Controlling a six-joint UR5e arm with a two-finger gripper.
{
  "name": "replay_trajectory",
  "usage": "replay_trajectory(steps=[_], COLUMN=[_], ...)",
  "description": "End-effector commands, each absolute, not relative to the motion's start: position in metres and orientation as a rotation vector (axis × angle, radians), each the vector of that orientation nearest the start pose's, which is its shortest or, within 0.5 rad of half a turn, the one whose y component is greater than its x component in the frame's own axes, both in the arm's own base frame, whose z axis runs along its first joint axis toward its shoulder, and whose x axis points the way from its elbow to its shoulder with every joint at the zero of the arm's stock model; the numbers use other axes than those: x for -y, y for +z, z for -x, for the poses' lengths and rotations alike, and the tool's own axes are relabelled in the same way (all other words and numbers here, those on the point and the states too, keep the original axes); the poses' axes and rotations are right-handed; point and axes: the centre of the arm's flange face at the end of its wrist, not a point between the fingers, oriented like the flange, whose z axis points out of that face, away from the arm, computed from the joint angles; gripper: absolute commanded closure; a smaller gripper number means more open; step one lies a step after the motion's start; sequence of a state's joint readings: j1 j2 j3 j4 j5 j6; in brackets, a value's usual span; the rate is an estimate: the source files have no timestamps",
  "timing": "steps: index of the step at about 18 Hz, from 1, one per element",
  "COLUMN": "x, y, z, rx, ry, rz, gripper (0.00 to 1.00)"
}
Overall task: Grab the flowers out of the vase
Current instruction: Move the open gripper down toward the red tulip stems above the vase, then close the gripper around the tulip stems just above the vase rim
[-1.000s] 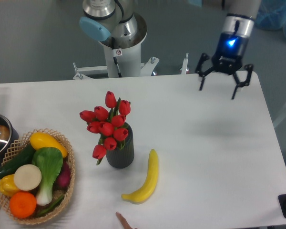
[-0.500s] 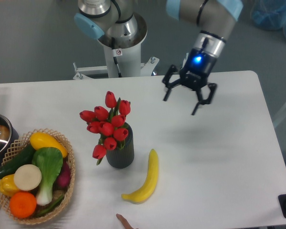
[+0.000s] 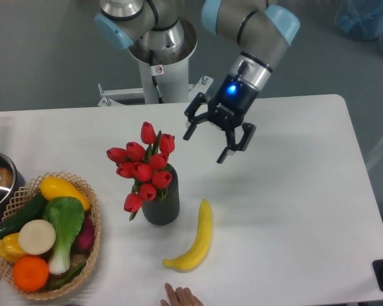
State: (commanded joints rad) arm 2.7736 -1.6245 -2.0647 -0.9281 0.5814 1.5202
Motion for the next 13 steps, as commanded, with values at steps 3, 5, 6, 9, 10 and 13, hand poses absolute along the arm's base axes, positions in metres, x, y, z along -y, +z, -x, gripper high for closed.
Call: replay_trajectory(steps=[3, 5, 6, 9, 10, 13], x=[-0.383, -0.393, -0.399, -0.407, -0.41, -0.416], y=[0.33, 0.327, 0.32, 0.311, 0.312, 0.307], z=[0.343, 0.338, 0.337, 0.337, 0.336, 0.336], rx=[-0.424, -0.449, -0.455, -0.455, -0.459, -0.447], ry=[-0.18, -0.191, -0.206, -0.234, -0.239, -0.27], rz=[2.107, 2.088, 2.074, 2.053, 2.049, 2.009], gripper=[0.0, 0.0, 0.0, 0.0, 0.0, 0.0])
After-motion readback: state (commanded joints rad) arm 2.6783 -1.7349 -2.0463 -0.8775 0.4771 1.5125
